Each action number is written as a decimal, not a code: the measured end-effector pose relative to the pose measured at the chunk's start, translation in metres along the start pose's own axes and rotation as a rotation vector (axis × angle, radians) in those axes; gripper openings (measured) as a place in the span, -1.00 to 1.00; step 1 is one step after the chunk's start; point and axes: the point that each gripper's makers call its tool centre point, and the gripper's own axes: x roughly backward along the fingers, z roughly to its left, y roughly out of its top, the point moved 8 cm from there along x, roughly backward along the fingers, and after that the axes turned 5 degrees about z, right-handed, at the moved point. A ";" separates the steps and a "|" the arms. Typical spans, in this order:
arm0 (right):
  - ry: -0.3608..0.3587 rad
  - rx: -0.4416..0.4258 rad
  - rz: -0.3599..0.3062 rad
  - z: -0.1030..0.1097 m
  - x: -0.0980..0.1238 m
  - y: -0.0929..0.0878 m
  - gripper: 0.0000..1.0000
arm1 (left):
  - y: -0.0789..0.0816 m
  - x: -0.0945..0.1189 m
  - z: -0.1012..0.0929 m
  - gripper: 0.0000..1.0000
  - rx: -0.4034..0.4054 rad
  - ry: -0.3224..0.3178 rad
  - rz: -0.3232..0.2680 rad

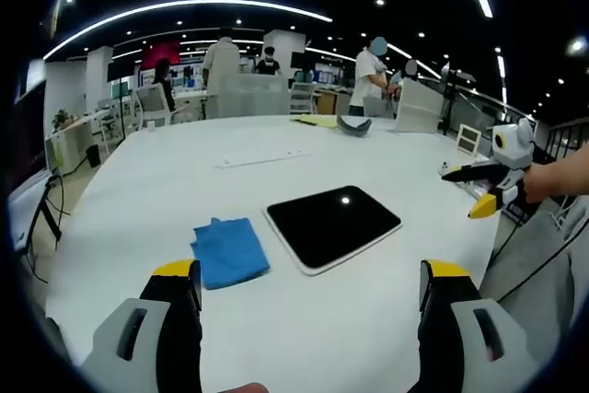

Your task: Wipe the mirror surface with the cleaning cloth until all visible marks leave the cleaned area.

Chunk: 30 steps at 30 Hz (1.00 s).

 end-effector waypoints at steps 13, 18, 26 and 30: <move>-0.004 0.002 -0.032 -0.004 -0.003 0.007 0.97 | 0.001 -0.002 0.006 0.99 -0.009 0.018 0.001; -0.012 0.002 -0.034 -0.004 -0.004 0.008 0.95 | -0.001 -0.004 0.012 0.99 -0.017 0.024 0.009; -0.034 -0.004 -0.038 -0.007 -0.005 0.005 0.90 | 0.004 -0.007 0.024 0.99 -0.018 0.045 0.002; -0.030 -0.016 -0.042 -0.008 -0.006 0.007 0.85 | 0.008 -0.011 0.028 0.99 -0.018 0.052 -0.003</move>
